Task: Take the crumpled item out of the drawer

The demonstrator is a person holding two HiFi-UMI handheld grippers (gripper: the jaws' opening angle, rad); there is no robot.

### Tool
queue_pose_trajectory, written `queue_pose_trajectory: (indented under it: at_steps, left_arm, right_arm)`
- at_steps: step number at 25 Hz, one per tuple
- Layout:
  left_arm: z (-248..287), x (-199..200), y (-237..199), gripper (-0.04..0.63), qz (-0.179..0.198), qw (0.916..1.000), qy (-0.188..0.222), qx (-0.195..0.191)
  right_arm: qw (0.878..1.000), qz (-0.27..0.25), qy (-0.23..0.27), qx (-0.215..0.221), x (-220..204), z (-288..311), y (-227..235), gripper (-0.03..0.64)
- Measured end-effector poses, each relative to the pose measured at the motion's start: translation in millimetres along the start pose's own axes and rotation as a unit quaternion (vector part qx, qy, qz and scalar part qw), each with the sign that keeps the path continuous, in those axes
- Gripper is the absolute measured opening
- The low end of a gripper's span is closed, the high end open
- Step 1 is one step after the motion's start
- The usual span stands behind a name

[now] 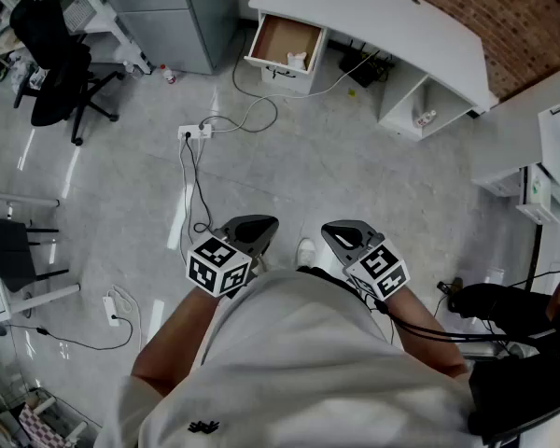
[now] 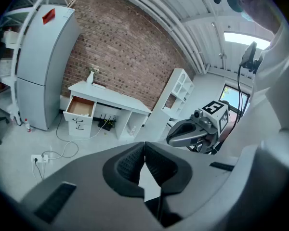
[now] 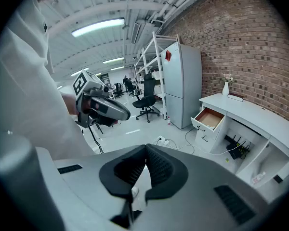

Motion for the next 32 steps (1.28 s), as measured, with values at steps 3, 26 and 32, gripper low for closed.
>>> queue_pose_trajectory:
  at_steps: [3, 26, 32]
  left_arm:
    - [33.9, 29.2, 12.0, 0.025, 0.005, 0.9999, 0.007, 0.006]
    - [98.0, 159.4, -152.1, 0.025, 0.021, 0.9995, -0.007, 0.023]
    - [65.0, 202.4, -255.6, 0.026, 0.038, 0.9992, -0.004, 0.006]
  right_arm:
    - [1.0, -0.006, 0.003, -0.004, -12.5, -17.3, 43.0, 0.029]
    - [1.0, 0.025, -0.011, -0.011, 73.5, 70.9, 222.3, 0.037]
    - [0.999, 0.018, -0.022, -0.032, 170.6, 139.0, 258.7, 0.061]
Point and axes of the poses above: the fingertips, and each gripper's own axes: z forward along the fingers, y to its right, x out of its top, the point moved 4 cm from there along -z, backward along the fingers, and after that the axes turned 13 degrees about -y, right-handed, at the moved point
